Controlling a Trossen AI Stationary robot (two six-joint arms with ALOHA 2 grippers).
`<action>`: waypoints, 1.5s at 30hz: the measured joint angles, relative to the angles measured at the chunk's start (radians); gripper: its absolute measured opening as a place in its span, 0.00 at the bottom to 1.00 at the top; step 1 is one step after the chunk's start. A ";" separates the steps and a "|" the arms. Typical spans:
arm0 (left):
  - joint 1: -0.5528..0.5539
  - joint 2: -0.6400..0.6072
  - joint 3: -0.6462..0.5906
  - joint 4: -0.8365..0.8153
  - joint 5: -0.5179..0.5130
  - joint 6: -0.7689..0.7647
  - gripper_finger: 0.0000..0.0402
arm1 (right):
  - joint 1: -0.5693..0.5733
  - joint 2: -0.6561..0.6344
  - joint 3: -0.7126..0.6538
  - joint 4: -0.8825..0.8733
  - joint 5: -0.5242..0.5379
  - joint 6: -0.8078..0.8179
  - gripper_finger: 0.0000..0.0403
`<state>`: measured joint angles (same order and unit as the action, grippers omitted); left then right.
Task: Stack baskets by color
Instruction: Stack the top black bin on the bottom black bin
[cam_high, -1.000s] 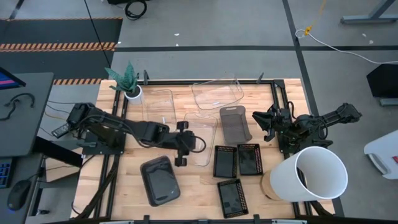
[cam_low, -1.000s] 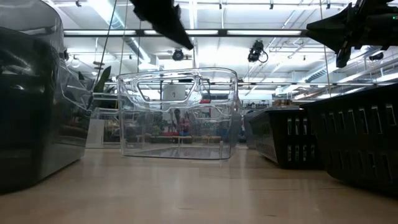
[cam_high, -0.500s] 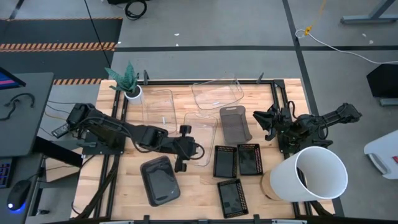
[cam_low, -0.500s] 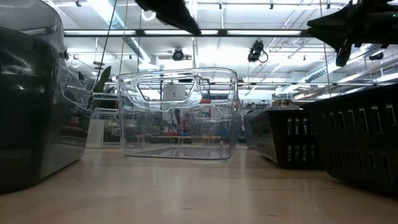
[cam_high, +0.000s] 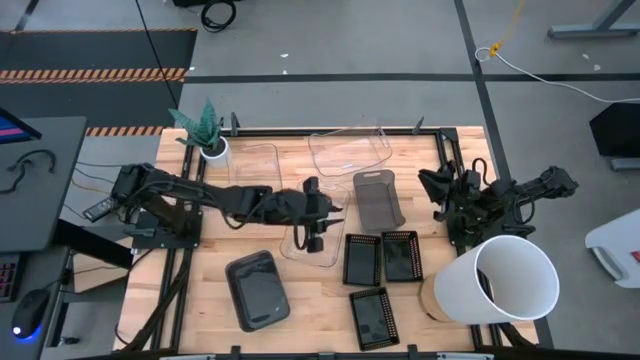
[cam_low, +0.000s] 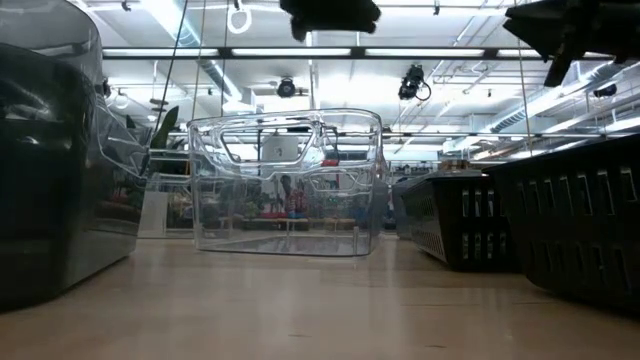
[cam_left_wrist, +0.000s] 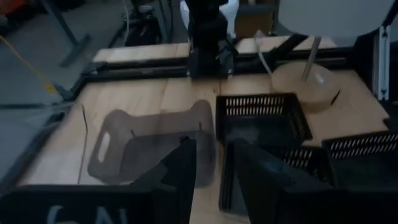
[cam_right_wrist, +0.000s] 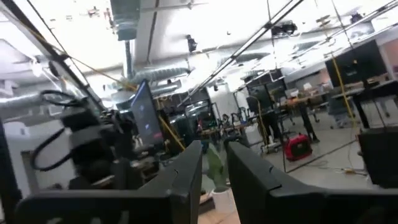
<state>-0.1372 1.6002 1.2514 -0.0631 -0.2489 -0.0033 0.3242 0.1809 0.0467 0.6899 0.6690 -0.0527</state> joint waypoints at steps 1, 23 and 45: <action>0.015 0.010 0.005 0.008 0.022 -0.015 0.29 | 0.010 -0.012 0.000 -0.027 -0.003 -0.001 0.20; 0.162 0.208 0.321 -0.272 0.253 -0.045 0.29 | 0.312 -0.149 0.000 -0.536 -0.149 0.241 0.20; 0.187 0.421 0.324 0.112 0.325 0.016 0.29 | 0.395 -0.149 0.000 -0.526 -0.094 0.261 0.21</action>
<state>0.0496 2.0209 1.5753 0.0492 0.0759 0.0122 0.7197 0.0322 0.0467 0.1637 0.5751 0.2081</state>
